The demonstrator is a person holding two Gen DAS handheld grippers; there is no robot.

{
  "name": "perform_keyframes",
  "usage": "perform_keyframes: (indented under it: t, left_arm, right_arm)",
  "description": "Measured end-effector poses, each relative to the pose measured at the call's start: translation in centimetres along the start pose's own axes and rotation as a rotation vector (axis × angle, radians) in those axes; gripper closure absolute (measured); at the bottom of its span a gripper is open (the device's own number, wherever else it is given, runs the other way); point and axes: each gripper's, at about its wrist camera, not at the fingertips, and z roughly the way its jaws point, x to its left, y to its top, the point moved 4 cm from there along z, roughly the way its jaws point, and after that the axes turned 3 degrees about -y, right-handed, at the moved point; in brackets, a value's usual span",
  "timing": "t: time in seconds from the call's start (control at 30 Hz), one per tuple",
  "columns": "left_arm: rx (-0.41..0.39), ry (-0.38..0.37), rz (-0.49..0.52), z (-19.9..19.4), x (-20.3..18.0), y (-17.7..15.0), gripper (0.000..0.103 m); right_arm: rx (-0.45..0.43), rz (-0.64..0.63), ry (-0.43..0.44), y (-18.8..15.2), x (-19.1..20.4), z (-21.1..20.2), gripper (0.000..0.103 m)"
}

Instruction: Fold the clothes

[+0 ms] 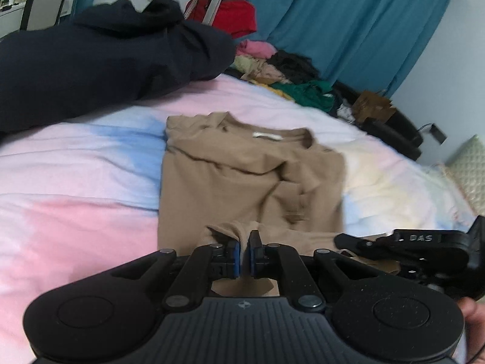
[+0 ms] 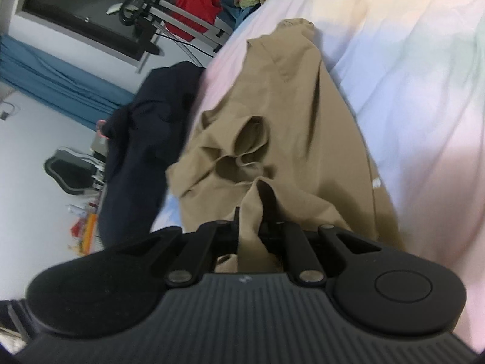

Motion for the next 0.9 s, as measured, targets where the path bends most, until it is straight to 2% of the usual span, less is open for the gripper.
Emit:
perform_keyframes:
  t: [0.1, 0.23, 0.33, 0.4, 0.43, 0.47, 0.5, 0.53, 0.63, 0.67, 0.77, 0.83, 0.87, 0.9]
  left_arm:
    - [0.001, 0.028, 0.010, 2.3, 1.0, -0.3, 0.095]
    - [-0.020, 0.093, 0.140, 4.5, 0.7, -1.0, 0.094]
    - [-0.037, 0.115, 0.188, 4.8, 0.5, -1.5, 0.091]
    - [-0.047, 0.102, 0.224, 4.2, 0.0, -1.6, 0.085]
    - [-0.050, 0.089, 0.233, 3.9, -0.3, -1.6, 0.074]
    - [-0.053, 0.077, 0.242, 3.5, -0.5, -1.6, 0.057]
    - [-0.072, 0.079, 0.247, 2.9, -0.7, -1.6, 0.048]
    - [-0.094, 0.084, 0.251, 2.2, -0.9, -1.6, 0.035]
    - [-0.187, 0.153, 0.290, -0.3, -1.3, -1.8, 0.028]
    - [-0.209, 0.168, 0.301, -1.1, -1.3, -2.0, 0.026]
    - [-0.202, 0.170, 0.292, -2.4, -1.2, -3.0, 0.026]
    - [-0.187, 0.176, 0.311, -2.7, -1.4, -4.0, 0.026]
    - [-0.178, 0.180, 0.329, -2.8, -1.6, -4.5, 0.026]
    - [-0.167, 0.183, 0.345, -2.7, -1.8, -5.0, 0.026]
  right_arm:
    - [0.015, 0.008, -0.018, 0.5, -1.1, 2.1, 0.093]
    - [0.044, -0.040, -0.085, 0.9, -1.9, 4.0, 0.093]
    - [0.058, -0.006, -0.052, 1.0, -2.7, 4.4, 0.093]
    - [0.057, 0.001, -0.017, 1.1, -2.8, 4.1, 0.085]
    - [0.051, -0.002, 0.007, 1.1, -2.7, 3.8, 0.079]
    - [0.038, -0.009, 0.036, 1.0, -2.2, 3.1, 0.054]
    - [0.025, -0.017, 0.064, 1.0, -1.7, 2.4, 0.022]
    - [0.012, -0.024, 0.093, 1.0, -1.3, 1.7, 0.012]
    - [-0.053, -0.104, 0.135, 0.9, 0.5, -1.1, 0.013]
    - [-0.095, -0.144, 0.116, 0.8, 0.9, -2.3, 0.013]
    - [-0.210, -0.277, 0.031, -0.1, 1.9, -5.7, 0.013]
    - [-0.245, -0.362, -0.034, -1.0, 2.2, -6.9, 0.016]
    - [-0.242, -0.393, -0.067, -1.4, 2.1, -7.1, 0.033]
    - [-0.219, -0.418, -0.100, -1.8, 1.9, -6.9, 0.042]
